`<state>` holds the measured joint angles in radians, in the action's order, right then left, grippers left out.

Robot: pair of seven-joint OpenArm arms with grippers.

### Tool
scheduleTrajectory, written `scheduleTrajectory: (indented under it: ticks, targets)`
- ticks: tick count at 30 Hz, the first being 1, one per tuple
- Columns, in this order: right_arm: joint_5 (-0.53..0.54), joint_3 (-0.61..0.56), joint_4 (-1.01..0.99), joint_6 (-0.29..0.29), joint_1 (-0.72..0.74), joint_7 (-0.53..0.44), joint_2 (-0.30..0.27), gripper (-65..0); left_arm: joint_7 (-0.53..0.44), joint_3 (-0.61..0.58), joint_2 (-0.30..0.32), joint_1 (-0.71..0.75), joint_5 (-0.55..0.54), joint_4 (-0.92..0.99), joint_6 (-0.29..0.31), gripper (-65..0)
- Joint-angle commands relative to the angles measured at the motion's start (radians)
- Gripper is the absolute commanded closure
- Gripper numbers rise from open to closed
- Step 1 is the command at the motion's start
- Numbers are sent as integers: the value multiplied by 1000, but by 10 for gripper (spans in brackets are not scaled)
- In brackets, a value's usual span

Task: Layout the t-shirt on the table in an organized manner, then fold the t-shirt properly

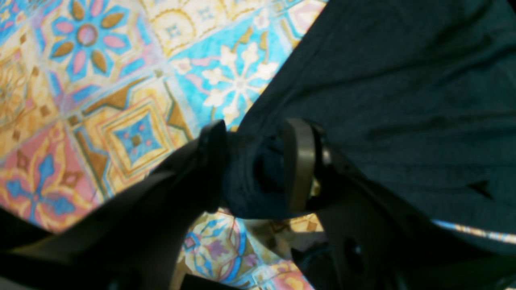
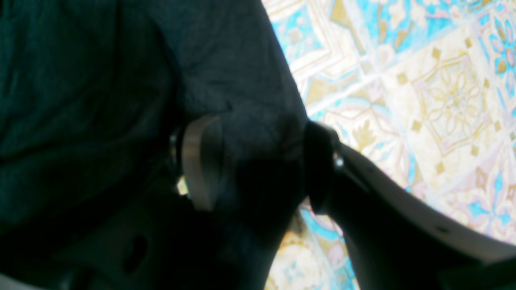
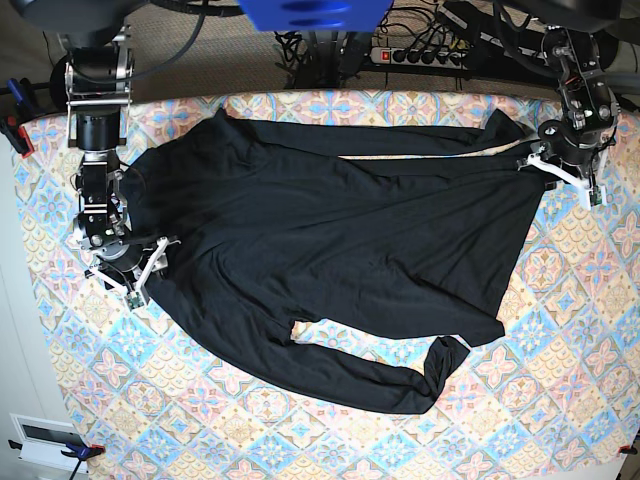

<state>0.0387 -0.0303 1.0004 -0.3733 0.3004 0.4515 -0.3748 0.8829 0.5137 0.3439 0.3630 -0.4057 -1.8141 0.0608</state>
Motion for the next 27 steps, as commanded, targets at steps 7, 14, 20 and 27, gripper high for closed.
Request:
scheduleTrajectory:
  ticks: [7, 14, 20, 27]
  targets:
    - [-26, -13, -105, -5, 64, 23, -3, -196, -14, 9, 14, -23, -2, -19, -2, -234]
    - [-26, -4, -142, -5, 142, 20, -3, 0, -17, 9, 14, -29, -2, -19, -2, -234]
    - [-30, 65, -148, -5, 194, -67, -5, 0, -14, 9, 14, -54, -2, -19, -2, -234]
    - [-30, 102, -236, 0, 296, -132, -5, 0, -17, 9, 14, -55, -2, -19, -2, -234]
